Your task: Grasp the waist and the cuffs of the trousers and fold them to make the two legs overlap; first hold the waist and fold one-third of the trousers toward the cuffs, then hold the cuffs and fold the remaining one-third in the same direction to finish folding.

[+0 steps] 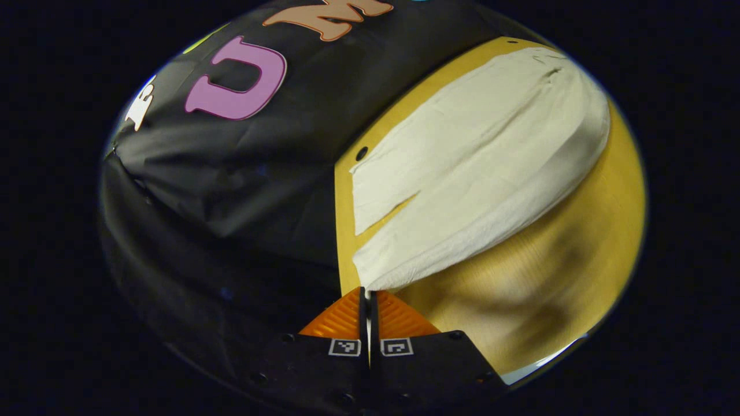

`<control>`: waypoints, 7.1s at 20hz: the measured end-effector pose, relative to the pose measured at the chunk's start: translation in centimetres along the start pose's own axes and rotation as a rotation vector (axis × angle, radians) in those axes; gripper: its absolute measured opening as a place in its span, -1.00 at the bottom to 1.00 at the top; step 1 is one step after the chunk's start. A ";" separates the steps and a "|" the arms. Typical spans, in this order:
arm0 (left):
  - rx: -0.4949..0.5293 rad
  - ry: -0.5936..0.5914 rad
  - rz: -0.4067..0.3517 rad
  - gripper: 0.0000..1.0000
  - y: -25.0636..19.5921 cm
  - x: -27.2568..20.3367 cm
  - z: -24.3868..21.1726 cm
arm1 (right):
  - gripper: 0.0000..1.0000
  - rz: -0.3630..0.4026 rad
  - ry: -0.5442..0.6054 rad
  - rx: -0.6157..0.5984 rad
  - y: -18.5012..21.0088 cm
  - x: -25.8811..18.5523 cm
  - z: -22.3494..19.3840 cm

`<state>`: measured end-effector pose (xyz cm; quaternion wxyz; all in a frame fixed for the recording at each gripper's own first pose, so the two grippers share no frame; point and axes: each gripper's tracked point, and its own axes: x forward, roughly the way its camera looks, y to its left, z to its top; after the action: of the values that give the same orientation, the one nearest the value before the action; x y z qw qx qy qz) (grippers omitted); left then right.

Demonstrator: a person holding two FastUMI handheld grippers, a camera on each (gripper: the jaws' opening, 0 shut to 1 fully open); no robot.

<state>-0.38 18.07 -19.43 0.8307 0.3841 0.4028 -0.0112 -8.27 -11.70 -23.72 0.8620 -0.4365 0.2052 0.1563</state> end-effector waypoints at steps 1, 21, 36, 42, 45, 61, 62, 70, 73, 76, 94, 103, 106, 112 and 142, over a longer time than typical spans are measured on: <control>-0.009 -0.013 0.019 -1.00 0.6 -0.3 1.2 | -0.87 -0.014 -0.010 0.027 -0.7 0.4 0.4; -0.059 -0.269 0.075 -1.00 8.6 13.2 19.4 | -0.92 -0.254 0.077 0.232 -8.8 11.2 6.7; -0.113 -0.276 -0.086 -1.00 0.7 23.5 20.9 | 0.10 -0.159 0.293 0.369 -2.2 20.7 2.0; -0.311 -0.389 -0.183 0.91 -0.8 17.1 25.2 | 0.96 -0.186 0.238 0.524 -5.0 18.4 2.8; -0.393 -0.454 -0.209 0.91 -1.4 12.2 27.9 | 0.95 -0.198 0.246 0.660 -5.5 16.5 1.5; -0.662 -0.567 -0.293 0.92 -4.6 -5.2 31.0 | 0.87 -0.095 0.395 1.394 -0.3 13.2 -9.4; -0.663 -0.560 -0.280 0.92 -4.7 -5.6 30.8 | 0.86 -0.085 0.403 1.460 0.0 13.7 -9.5; -0.718 -0.508 -0.178 0.92 -4.8 -8.4 28.6 | -0.09 -0.032 0.444 1.581 0.5 14.8 -11.3; -0.713 -0.500 -0.164 0.92 -5.3 -8.8 28.0 | -0.54 -0.007 0.442 1.605 0.1 14.6 -11.6; -0.723 -0.499 -0.156 0.92 -5.1 -9.3 28.1 | -0.73 -0.031 0.454 1.554 -1.2 14.2 -12.2; -0.771 -0.536 -0.209 0.92 -0.6 -7.7 24.2 | -0.74 -0.034 0.110 1.378 -9.8 10.3 5.0; -0.812 -0.525 -0.221 0.93 2.8 -5.2 18.0 | -0.74 0.024 0.031 1.307 -7.8 9.3 16.6; -0.817 -0.521 -0.228 0.93 4.2 -4.0 15.9 | -0.74 0.049 0.017 1.275 -6.2 9.4 20.3; -0.844 -0.499 -0.235 0.94 5.8 -1.9 11.9 | -0.74 0.120 0.002 1.220 -1.8 10.2 26.6; -0.938 -0.361 -0.402 0.90 3.2 12.0 8.8 | 0.93 0.314 0.128 0.889 15.3 4.7 28.2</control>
<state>14.58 18.08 -22.23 0.9505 -0.1209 0.2809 -0.0548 -4.97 20.45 -21.44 0.9168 0.0021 0.3682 0.1547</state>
